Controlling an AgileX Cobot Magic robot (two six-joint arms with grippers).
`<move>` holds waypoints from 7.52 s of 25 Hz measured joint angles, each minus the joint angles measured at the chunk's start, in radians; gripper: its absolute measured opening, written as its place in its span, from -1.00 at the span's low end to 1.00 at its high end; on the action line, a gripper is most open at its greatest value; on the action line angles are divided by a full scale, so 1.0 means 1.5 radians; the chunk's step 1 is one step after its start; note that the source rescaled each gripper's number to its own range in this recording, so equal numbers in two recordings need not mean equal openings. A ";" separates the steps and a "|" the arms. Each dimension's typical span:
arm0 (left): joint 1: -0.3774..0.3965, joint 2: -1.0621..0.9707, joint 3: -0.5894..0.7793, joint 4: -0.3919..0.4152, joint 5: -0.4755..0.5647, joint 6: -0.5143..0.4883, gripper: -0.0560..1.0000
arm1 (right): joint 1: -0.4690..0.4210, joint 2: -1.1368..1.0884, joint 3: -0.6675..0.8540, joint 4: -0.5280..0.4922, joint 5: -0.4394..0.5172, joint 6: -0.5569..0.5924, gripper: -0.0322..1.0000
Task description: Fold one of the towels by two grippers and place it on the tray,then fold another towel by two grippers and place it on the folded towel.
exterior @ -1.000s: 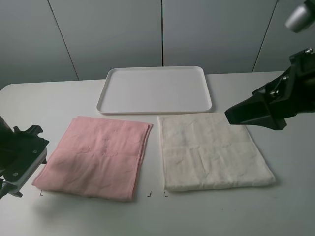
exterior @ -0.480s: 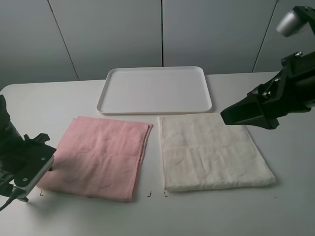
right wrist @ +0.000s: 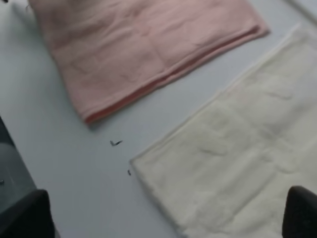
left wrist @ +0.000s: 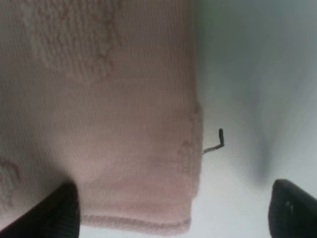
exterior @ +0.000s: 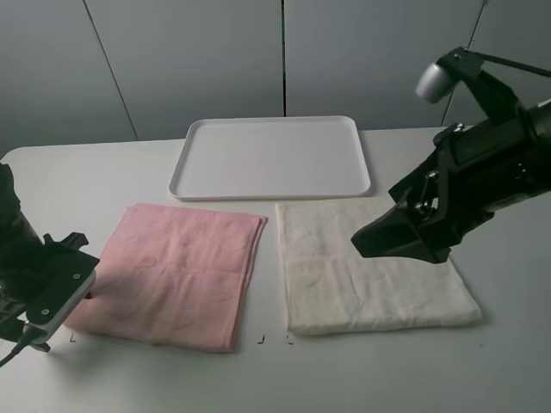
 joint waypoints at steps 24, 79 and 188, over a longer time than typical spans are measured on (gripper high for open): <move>0.000 0.001 0.000 -0.005 -0.014 -0.001 0.98 | 0.469 0.484 -0.347 -0.306 -0.028 0.167 1.00; 0.000 0.003 0.025 -0.035 -0.132 -0.012 0.81 | 0.472 0.610 -0.407 -0.475 -0.059 0.369 -0.93; -0.040 0.187 -0.378 0.089 0.102 -1.177 0.93 | 0.268 0.476 -0.403 -0.440 -0.019 0.783 1.00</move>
